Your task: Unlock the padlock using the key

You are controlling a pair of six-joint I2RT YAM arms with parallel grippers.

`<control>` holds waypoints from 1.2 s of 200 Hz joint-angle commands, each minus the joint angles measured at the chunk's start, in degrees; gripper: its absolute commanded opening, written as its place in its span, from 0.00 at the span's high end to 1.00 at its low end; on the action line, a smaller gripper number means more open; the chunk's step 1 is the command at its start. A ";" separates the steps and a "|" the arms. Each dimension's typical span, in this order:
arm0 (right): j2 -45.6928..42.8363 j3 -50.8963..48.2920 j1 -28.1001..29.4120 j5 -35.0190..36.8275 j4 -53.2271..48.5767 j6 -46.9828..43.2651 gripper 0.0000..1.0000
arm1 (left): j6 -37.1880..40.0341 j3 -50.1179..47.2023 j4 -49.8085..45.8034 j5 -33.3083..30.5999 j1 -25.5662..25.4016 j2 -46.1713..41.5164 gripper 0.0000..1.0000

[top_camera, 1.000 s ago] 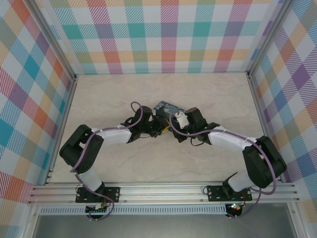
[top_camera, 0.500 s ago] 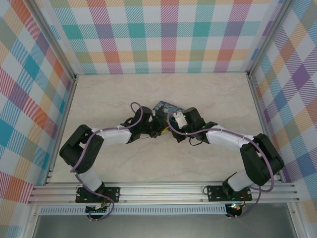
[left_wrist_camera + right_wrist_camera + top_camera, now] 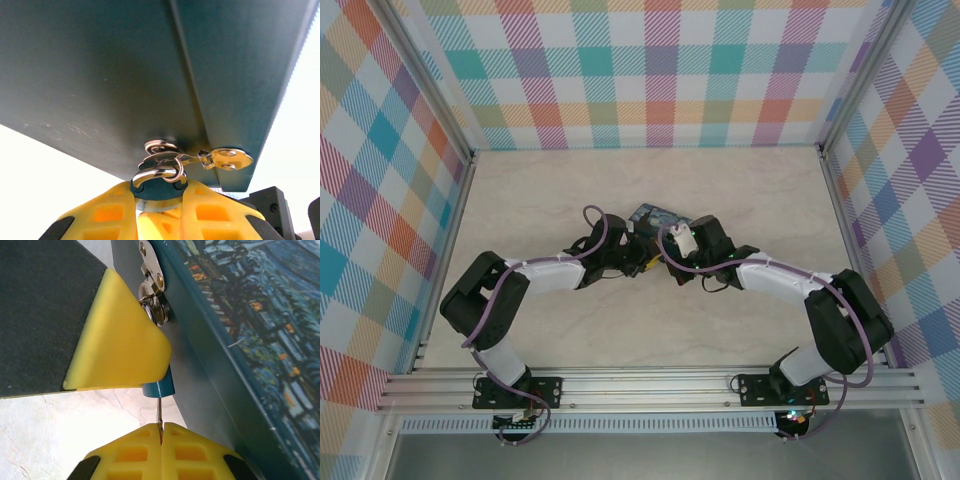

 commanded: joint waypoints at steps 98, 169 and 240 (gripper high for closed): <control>-4.56 -3.70 -1.44 -5.12 17.02 0.01 0.96 | -2.40 -1.14 0.21 3.67 -1.02 -2.14 0.92; -5.74 -4.71 -2.77 -6.76 17.40 -0.24 0.97 | -2.58 -1.33 0.29 3.59 -1.01 -2.16 0.93; -8.12 -5.95 -3.36 -6.33 16.87 -0.66 0.97 | -2.88 -1.80 0.63 3.41 -1.02 -1.26 0.93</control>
